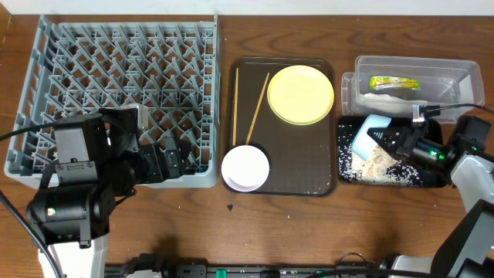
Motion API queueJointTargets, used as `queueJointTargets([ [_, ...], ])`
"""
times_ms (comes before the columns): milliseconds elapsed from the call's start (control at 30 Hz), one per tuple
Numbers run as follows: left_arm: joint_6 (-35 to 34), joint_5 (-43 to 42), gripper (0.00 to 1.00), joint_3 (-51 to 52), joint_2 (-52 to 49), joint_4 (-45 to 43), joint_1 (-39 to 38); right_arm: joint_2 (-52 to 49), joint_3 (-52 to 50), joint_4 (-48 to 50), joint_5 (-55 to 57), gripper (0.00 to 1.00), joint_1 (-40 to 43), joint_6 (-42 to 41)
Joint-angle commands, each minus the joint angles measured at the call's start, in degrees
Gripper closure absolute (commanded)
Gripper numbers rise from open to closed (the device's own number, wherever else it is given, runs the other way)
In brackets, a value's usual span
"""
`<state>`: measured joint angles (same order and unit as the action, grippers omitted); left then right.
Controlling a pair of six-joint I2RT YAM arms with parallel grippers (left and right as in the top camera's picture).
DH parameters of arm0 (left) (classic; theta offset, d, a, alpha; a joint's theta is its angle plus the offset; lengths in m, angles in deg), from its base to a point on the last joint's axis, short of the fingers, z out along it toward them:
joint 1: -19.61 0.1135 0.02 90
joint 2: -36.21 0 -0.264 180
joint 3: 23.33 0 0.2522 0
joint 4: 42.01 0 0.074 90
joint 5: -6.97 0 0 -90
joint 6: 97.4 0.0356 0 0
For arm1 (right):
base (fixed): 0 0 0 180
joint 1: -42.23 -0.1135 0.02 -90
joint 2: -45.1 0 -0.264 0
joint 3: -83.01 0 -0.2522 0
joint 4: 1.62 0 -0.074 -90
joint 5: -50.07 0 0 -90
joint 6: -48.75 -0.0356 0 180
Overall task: Sort waste into correct bins and load items into the dishwasher
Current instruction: 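Return the empty light-blue bowl to the brown tray with the right gripper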
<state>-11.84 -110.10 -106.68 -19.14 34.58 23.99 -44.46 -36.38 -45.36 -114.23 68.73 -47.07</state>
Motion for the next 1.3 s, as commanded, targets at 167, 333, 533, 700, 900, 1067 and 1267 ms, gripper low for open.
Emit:
queueJointTargets([
  [167,0.3,-0.4,0.01,-0.3,0.0,0.2,-0.2,9.2,0.9,0.2,4.4,0.99,-8.3,-5.3],
  [333,-0.3,-0.9,0.01,-0.3,0.0,-0.3,-0.2,17.6,4.7,-3.9,29.8,0.99,-22.1,-5.3],
  [533,-0.7,-1.0,0.01,-0.3,0.0,-0.3,-0.2,17.7,5.1,-7.3,63.5,0.99,-44.5,-8.5],
  [700,-0.7,-1.0,0.01,-0.3,-0.3,-0.5,-0.2,10.0,5.0,-5.6,70.9,0.99,-57.1,-10.6],
  [900,-0.7,-0.8,0.03,-0.7,-2.2,-0.1,-0.3,0.6,5.4,-4.3,71.7,0.94,-61.3,-12.6],
  [1067,-0.7,-0.2,0.07,-4.3,-6.2,-0.3,-3.7,2.6,8.2,-5.6,71.7,0.45,-60.9,-12.3],
  [1267,-0.7,11.6,0.11,-14.3,-19.2,-1.2,-16.9,10.1,18.7,-13.4,70.3,0.34,-54.8,-15.0],
])
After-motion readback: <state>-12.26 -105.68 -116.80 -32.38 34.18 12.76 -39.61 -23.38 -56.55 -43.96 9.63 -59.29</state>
